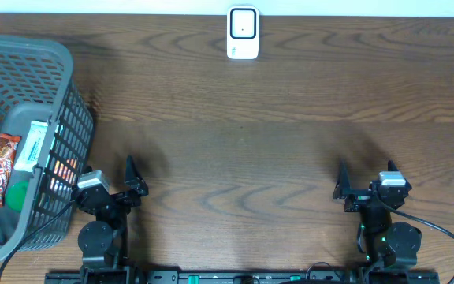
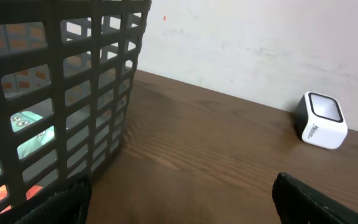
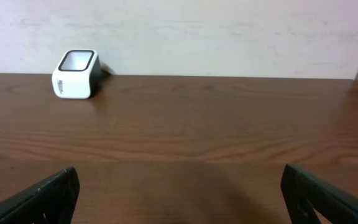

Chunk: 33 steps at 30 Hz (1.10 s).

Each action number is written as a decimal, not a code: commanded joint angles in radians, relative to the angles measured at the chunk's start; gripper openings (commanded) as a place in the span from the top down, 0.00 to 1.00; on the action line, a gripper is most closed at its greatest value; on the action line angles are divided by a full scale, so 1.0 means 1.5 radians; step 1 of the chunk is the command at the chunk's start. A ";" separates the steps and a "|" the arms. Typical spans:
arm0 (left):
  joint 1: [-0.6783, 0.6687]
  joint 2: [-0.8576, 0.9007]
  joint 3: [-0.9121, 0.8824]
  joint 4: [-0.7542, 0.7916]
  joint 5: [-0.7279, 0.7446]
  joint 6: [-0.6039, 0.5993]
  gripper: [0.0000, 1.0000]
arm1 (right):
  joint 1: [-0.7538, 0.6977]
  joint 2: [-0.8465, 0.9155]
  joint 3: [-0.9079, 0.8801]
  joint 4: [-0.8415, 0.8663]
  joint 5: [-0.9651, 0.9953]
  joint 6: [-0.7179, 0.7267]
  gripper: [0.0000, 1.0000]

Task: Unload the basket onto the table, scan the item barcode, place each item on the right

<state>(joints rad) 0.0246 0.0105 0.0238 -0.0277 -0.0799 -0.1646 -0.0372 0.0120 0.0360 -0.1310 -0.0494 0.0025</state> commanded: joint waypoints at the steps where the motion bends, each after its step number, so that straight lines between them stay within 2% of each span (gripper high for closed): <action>1: 0.003 -0.004 -0.013 -0.026 0.001 -0.008 0.07 | 0.004 -0.004 -0.002 0.000 -0.001 -0.008 0.01; 12: 0.002 -0.004 -0.013 -0.024 0.010 -0.009 0.07 | 0.004 -0.004 -0.002 0.000 -0.001 -0.008 0.01; 20: 0.002 -0.004 -0.006 -0.027 0.155 -0.009 0.07 | 0.004 -0.004 -0.002 0.000 -0.001 -0.008 0.01; 26: 0.002 0.006 0.022 -0.039 0.183 -0.007 0.07 | 0.004 -0.004 -0.002 0.000 -0.001 -0.008 0.01; 33: 0.002 0.066 0.079 -0.088 0.257 0.047 0.07 | 0.004 -0.004 -0.002 0.000 -0.001 -0.007 0.01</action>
<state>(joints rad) 0.0246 0.0727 0.0799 -0.1432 0.2321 -0.1463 -0.0372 0.0120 0.0360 -0.1314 -0.0494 0.0025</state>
